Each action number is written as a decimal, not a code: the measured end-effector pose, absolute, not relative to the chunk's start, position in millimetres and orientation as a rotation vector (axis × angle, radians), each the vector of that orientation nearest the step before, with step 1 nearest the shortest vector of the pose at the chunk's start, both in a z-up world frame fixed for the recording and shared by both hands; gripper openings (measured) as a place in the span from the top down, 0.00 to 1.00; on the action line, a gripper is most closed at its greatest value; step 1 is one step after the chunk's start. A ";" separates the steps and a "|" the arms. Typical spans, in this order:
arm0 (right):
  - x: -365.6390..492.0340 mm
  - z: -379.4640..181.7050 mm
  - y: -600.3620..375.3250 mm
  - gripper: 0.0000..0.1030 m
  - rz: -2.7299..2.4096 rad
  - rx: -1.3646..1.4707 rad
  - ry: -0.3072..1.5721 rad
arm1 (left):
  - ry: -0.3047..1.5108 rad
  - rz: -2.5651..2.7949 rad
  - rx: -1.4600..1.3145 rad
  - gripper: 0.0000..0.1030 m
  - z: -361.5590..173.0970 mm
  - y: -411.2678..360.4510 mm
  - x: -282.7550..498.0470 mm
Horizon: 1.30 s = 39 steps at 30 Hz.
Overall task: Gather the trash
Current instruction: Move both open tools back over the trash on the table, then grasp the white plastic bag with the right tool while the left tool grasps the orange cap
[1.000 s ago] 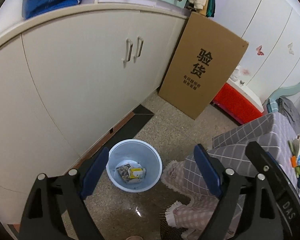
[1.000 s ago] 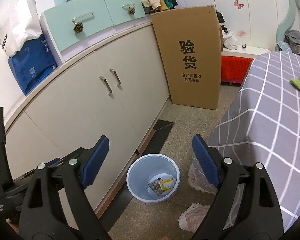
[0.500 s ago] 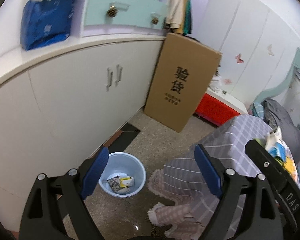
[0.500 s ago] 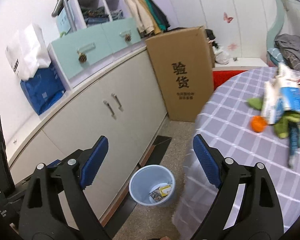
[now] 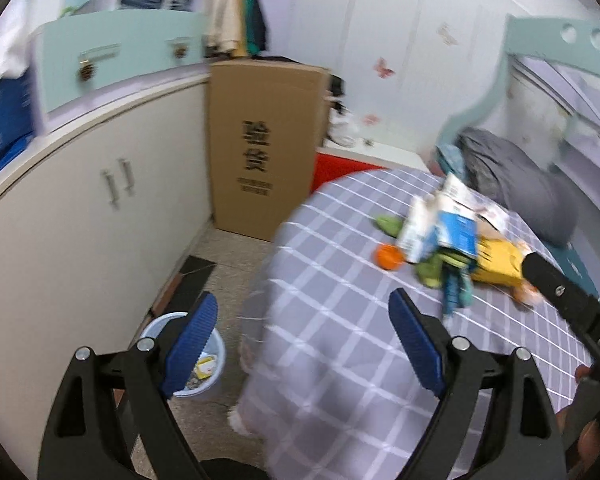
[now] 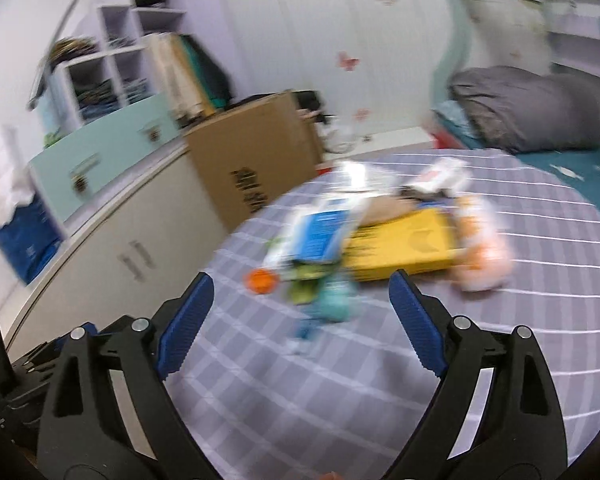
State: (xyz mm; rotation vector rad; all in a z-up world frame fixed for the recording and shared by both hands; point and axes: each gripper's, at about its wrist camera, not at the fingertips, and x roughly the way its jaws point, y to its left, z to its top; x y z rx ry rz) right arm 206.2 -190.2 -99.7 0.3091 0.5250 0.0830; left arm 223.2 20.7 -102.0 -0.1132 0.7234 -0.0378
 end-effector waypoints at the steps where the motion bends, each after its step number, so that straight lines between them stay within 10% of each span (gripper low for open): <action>1: 204.8 -101.1 -207.3 0.15 0.057 0.324 0.524 | 0.733 -0.047 -0.107 0.17 -104.1 14.2 226.3; 17: 244.9 -153.0 -331.8 0.15 -0.093 0.479 0.650 | 0.819 -0.083 -0.001 0.17 -137.0 -39.7 289.3; 39: 275.6 -165.2 -333.9 0.63 -0.022 0.537 0.731 | 0.863 -0.141 0.218 0.72 -156.2 -72.8 335.0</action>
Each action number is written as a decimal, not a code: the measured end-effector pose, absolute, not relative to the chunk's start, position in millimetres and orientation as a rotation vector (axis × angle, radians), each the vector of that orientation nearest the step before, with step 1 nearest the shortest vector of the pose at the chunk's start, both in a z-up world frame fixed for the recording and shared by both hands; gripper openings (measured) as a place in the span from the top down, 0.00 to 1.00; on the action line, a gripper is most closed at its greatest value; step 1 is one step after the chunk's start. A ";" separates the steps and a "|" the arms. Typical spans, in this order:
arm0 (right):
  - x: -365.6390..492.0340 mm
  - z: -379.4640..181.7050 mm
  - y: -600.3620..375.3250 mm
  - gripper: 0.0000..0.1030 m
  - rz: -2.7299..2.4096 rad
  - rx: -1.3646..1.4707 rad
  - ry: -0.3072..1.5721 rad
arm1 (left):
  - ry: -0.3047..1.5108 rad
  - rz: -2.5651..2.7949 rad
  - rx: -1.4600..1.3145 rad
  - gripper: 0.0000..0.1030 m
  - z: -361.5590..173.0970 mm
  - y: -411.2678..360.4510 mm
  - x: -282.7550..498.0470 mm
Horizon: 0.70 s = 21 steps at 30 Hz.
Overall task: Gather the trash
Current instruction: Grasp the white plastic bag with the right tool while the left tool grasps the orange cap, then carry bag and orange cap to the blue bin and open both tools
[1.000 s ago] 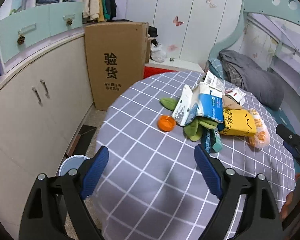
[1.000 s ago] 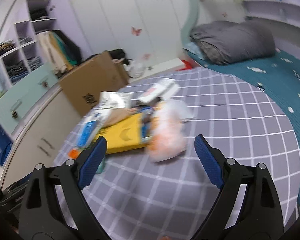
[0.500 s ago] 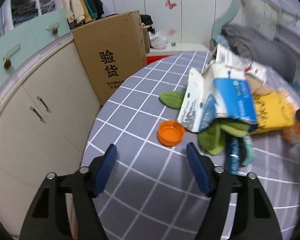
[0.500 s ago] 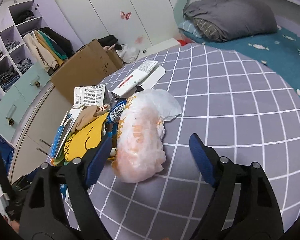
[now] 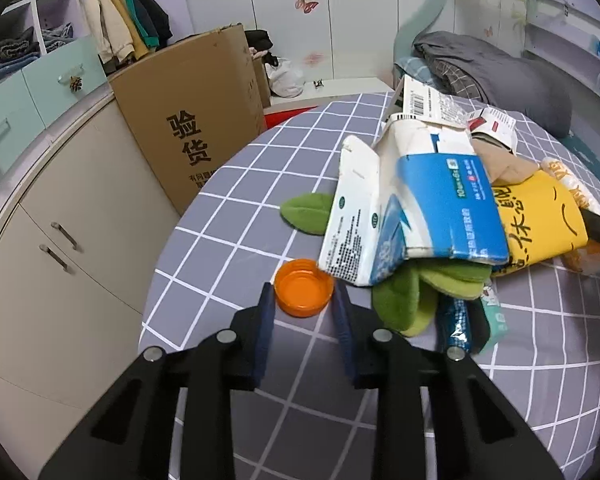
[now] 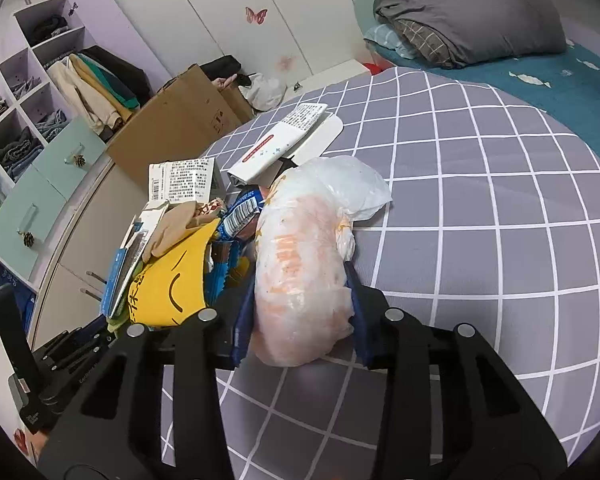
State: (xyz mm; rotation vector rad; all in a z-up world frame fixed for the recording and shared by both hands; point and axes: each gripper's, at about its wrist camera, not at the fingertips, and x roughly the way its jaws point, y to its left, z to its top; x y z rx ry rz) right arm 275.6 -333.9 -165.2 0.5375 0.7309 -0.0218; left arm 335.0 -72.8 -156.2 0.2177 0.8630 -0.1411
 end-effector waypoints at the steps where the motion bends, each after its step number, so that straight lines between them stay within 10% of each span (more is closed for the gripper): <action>1: 273.5 -164.2 -334.9 0.63 -0.030 0.540 0.721 | 0.854 -0.134 0.208 0.72 -154.5 -70.4 333.7; 21: 212.8 -92.2 -269.7 0.64 -0.023 0.388 0.493 | 0.840 -0.179 0.058 0.72 -135.9 -4.9 261.5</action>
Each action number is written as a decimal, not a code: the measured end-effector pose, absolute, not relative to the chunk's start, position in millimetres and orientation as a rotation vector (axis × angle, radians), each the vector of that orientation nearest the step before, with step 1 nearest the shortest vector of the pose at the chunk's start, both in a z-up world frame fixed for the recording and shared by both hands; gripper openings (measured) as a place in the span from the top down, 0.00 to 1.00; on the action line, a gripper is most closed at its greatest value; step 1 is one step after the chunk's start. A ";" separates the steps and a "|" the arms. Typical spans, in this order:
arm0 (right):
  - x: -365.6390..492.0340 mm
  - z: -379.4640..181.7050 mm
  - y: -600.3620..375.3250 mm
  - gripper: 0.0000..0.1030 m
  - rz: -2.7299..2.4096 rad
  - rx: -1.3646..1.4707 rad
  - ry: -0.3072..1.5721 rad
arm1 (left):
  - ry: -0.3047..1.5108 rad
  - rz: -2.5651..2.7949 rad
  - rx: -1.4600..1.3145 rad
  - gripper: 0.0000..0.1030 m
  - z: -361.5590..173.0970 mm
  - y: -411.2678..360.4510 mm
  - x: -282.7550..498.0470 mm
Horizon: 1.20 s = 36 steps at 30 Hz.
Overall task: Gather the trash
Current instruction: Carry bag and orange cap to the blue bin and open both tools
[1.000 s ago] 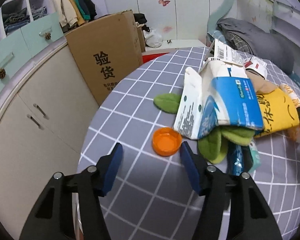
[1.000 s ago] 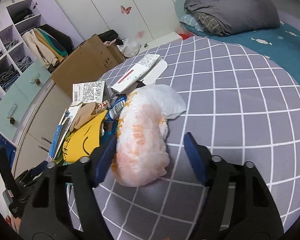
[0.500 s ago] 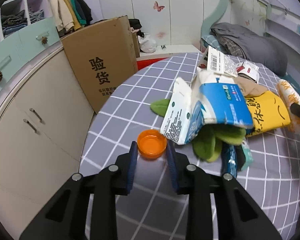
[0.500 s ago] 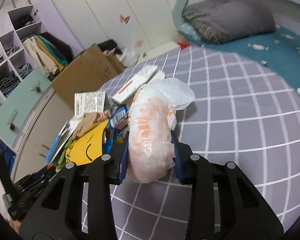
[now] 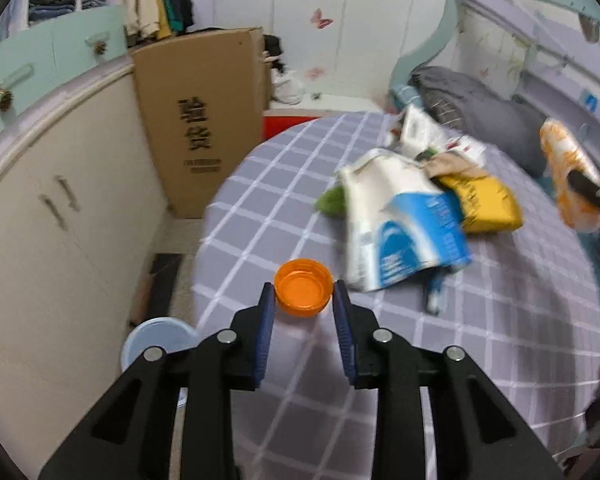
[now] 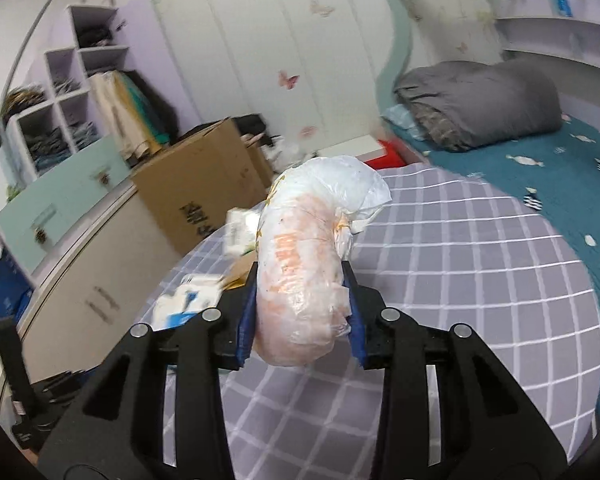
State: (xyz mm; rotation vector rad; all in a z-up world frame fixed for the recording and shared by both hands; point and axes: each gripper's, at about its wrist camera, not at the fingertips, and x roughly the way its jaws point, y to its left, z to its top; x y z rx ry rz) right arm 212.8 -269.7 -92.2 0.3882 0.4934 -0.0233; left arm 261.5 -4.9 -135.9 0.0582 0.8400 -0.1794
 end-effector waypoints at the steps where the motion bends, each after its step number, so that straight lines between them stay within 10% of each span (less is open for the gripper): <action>1: 212.2 -89.7 -258.9 0.64 0.004 0.383 0.496 | 0.836 -0.175 0.065 0.72 -136.3 -2.9 257.5; 31: 259.5 -138.1 86.2 0.61 0.553 0.083 0.716 | 0.747 0.268 -0.259 0.72 -147.1 257.0 214.1; 36: 301.3 -182.1 143.7 0.21 0.568 0.030 0.796 | 0.806 0.371 -0.284 0.72 -177.8 301.0 225.3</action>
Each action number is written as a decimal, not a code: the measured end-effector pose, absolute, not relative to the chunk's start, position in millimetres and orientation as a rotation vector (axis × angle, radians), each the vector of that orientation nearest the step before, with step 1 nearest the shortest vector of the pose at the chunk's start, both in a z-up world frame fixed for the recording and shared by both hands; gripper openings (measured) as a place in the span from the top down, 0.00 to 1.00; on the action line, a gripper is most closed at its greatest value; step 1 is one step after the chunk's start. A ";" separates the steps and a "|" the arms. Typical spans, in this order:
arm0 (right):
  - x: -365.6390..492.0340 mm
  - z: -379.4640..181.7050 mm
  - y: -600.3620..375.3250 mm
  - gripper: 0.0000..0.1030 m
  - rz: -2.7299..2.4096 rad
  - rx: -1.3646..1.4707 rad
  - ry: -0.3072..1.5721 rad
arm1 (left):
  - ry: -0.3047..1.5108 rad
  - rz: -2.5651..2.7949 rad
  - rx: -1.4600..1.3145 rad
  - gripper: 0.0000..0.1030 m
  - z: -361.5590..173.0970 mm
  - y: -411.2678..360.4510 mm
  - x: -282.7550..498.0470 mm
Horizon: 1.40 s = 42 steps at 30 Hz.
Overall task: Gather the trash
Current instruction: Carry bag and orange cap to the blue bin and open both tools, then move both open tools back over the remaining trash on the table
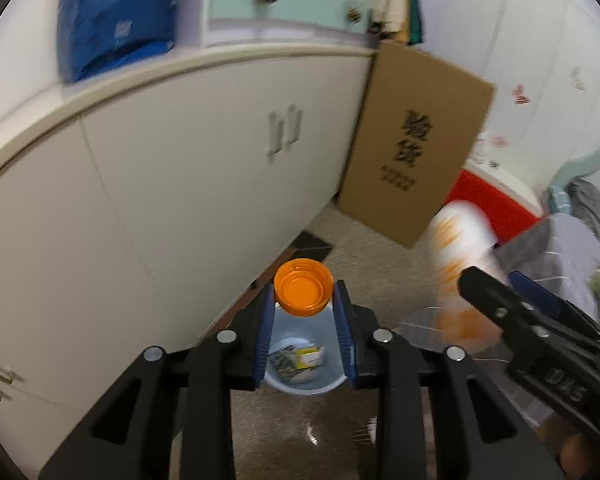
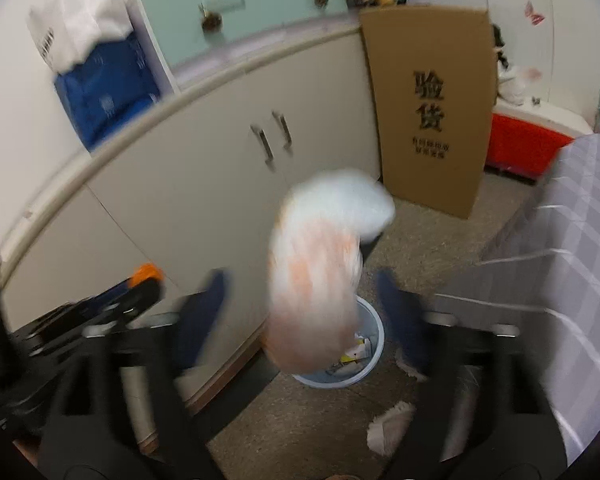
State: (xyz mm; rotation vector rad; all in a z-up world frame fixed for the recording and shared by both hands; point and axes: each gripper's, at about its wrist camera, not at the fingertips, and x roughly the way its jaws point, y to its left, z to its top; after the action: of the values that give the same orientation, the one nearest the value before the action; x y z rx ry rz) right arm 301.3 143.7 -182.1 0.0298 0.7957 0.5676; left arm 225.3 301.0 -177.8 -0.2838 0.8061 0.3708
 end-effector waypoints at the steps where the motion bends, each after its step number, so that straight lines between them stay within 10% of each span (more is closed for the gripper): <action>1: 308.5 -191.1 150.7 0.21 0.544 0.009 0.824 | 0.819 0.380 -0.288 0.72 -182.4 306.5 227.4; 31: 307.4 -188.0 123.1 0.16 0.430 0.082 0.714 | 0.879 0.285 -0.282 0.71 -205.2 293.3 272.2; 34: 307.9 -186.9 117.0 0.15 0.429 0.113 0.715 | 0.931 0.319 -0.292 0.29 -211.0 294.2 283.0; 42: 307.7 -186.2 106.5 0.15 0.421 0.132 0.728 | 0.923 0.332 -0.320 0.25 -212.4 293.1 272.0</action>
State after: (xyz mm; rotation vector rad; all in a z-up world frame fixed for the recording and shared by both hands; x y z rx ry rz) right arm 307.7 106.5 -186.2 0.1317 0.7284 0.4206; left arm 272.0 293.1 -212.4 -0.3203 0.9228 0.3320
